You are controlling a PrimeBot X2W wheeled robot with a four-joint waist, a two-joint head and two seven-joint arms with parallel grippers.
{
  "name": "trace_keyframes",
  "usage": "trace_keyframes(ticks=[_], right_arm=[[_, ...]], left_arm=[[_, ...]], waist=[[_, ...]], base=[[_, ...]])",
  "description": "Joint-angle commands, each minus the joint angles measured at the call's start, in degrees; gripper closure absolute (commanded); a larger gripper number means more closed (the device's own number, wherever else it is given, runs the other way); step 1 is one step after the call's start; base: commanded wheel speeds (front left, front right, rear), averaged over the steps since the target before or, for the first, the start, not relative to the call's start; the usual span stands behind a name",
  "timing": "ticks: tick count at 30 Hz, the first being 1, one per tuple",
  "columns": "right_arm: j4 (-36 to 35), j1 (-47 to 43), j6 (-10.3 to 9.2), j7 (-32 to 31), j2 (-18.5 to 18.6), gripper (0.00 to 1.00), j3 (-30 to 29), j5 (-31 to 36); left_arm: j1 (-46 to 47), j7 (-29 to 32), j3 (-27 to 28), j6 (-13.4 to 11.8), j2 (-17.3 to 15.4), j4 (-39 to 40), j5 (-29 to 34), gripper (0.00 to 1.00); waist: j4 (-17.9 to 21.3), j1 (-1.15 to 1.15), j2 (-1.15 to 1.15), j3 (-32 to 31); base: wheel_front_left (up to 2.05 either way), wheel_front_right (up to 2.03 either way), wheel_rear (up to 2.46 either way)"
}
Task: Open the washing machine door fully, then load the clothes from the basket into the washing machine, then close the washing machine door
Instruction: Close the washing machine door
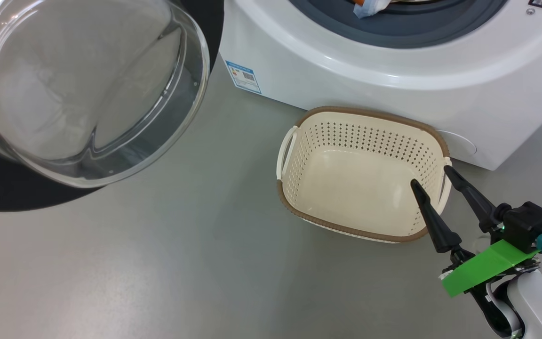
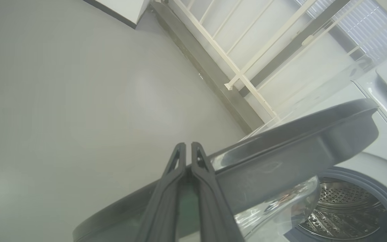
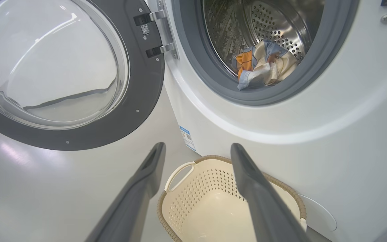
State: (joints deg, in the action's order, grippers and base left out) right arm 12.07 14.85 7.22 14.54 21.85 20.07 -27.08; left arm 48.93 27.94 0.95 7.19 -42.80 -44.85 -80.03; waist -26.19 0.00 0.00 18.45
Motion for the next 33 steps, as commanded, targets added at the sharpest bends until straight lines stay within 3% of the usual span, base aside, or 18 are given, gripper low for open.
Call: trace_keyframes(ticks=[1,17,33], right_arm=[[-1.37,0.75,0.26,0.46,0.75,0.00,1.02,0.55],[-0.90,1.05,0.26,0.46,-0.02,0.00,1.31,0.52],[-1.27,-0.82,0.26,0.46,-1.37,0.00,0.12,0.26]], left_arm=[[1.49,0.81,1.38,0.29,-4.67,0.57,-0.71,1.00],[-1.62,12.72,-2.26,0.30,-5.48,3.65,-6.74,1.00],[-6.79,24.37,-2.74,0.30,-6.32,12.15,-12.18,1.00]], waist=[[0.16,0.00,0.00,0.16],[0.85,0.00,0.00,-1.42],[2.30,0.00,0.00,-5.35]], base=[[0.00,0.00,0.00],[0.00,0.00,0.00],[0.00,0.00,0.00]])
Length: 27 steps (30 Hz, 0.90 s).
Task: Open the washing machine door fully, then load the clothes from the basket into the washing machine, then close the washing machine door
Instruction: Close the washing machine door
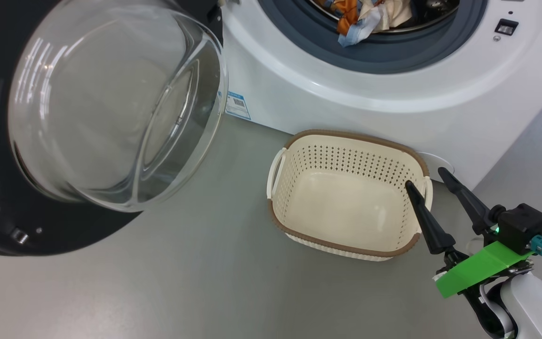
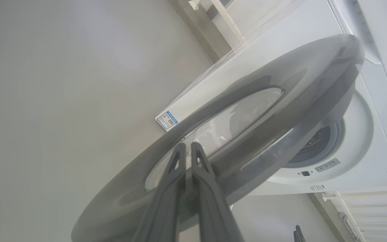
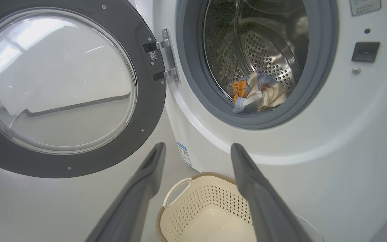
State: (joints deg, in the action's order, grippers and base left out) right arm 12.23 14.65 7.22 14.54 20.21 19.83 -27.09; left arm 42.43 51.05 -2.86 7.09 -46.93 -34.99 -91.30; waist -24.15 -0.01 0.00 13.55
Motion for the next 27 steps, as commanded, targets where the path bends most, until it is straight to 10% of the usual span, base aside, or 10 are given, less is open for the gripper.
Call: trace_keyframes(ticks=[1,27], right_arm=[[-1.42,-0.75,0.26,0.46,0.17,0.00,0.31,0.24],[-1.96,-5.63,0.26,0.46,-2.55,0.00,-2.88,0.19]], left_arm=[[-0.59,1.88,1.13,0.39,-2.14,2.79,-1.23,1.00],[-7.46,12.79,1.90,0.40,0.76,16.97,-4.74,1.00]], waist=[[0.38,0.01,0.00,-0.78],[6.84,0.01,0.00,-8.54]], base=[[0.00,0.00,0.00],[0.00,0.00,0.00]])
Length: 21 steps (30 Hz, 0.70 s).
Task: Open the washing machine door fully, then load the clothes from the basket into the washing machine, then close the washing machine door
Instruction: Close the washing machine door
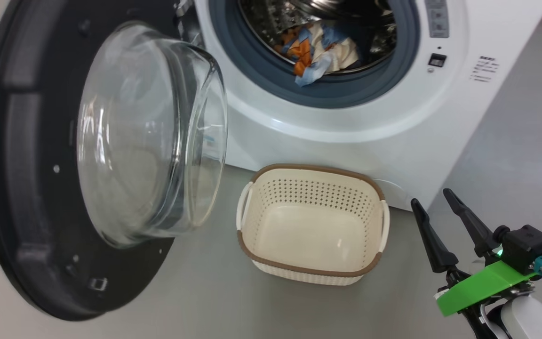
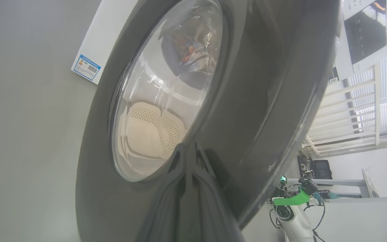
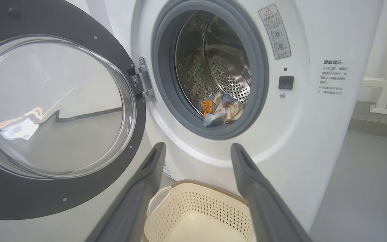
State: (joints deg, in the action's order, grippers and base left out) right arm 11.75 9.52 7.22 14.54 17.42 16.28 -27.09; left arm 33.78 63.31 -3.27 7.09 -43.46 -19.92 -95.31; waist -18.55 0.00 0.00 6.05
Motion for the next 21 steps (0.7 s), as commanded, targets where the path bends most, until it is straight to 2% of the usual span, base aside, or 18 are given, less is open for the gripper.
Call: trace_keyframes(ticks=[1,13,21], right_arm=[[-1.54,-0.79,0.26,0.46,0.15,0.00,0.46,0.20],[-2.26,-2.98,0.26,0.46,-0.61,0.00,-1.55,0.46],[-2.57,-3.43,0.26,0.46,-1.46,0.00,-1.79,0.55]], left_arm=[[1.02,0.69,2.21,0.40,-2.30,2.60,-0.66,1.00],[0.17,-0.68,1.68,0.40,3.89,10.90,1.45,1.00],[0.17,-3.16,1.48,0.40,7.13,12.71,3.76,1.00]], waist=[[1.77,0.00,0.00,-1.28],[9.24,0.00,0.00,-2.69],[15.26,0.00,0.00,-3.09]], base=[[0.00,0.00,0.00],[0.00,0.00,0.00],[0.00,0.00,0.00]])
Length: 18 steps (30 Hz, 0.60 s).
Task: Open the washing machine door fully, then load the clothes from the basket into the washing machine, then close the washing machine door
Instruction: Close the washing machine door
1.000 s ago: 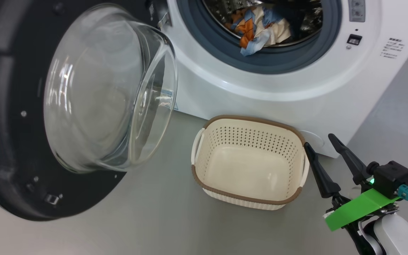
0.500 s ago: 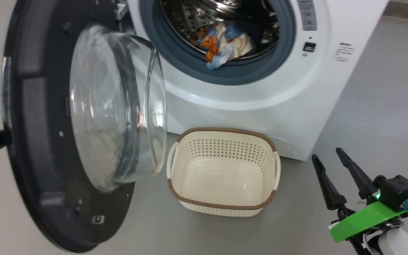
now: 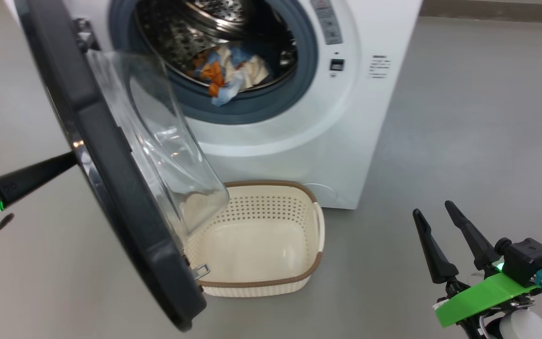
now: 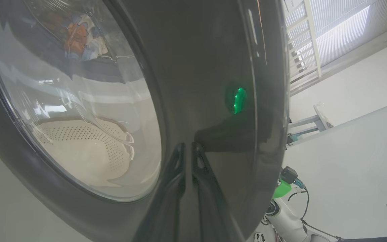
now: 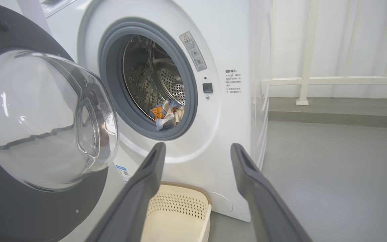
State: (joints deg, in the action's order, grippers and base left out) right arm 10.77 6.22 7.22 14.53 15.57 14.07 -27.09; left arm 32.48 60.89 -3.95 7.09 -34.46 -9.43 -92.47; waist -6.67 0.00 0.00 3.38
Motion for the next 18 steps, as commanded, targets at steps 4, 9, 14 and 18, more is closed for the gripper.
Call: trace_keyframes(ticks=[4,9,14,18], right_arm=[[-1.71,-0.18,0.26,0.47,0.06,0.00,0.31,0.58],[-1.90,0.05,0.26,0.47,-0.31,0.00,0.10,0.70],[-2.10,0.52,0.26,0.47,-0.94,0.00,-0.14,0.74],[-2.13,0.65,0.26,0.47,-1.40,0.00,-0.33,0.80]], left_arm=[[1.41,-2.14,2.13,0.40,-1.28,2.58,2.32,1.00],[2.09,-5.43,2.11,0.40,0.15,2.64,4.09,1.00],[2.95,-8.75,1.77,0.40,0.95,2.16,5.74,1.00],[3.85,-10.69,1.77,0.40,0.78,1.11,6.35,1.00]], waist=[[5.66,0.00,0.00,-0.23],[9.36,0.00,0.00,0.56],[13.85,0.00,0.00,1.42],[16.65,0.00,0.00,1.93]], base=[[0.00,0.00,0.00],[0.00,0.00,0.00],[0.00,0.00,0.00],[0.00,0.00,0.00]])
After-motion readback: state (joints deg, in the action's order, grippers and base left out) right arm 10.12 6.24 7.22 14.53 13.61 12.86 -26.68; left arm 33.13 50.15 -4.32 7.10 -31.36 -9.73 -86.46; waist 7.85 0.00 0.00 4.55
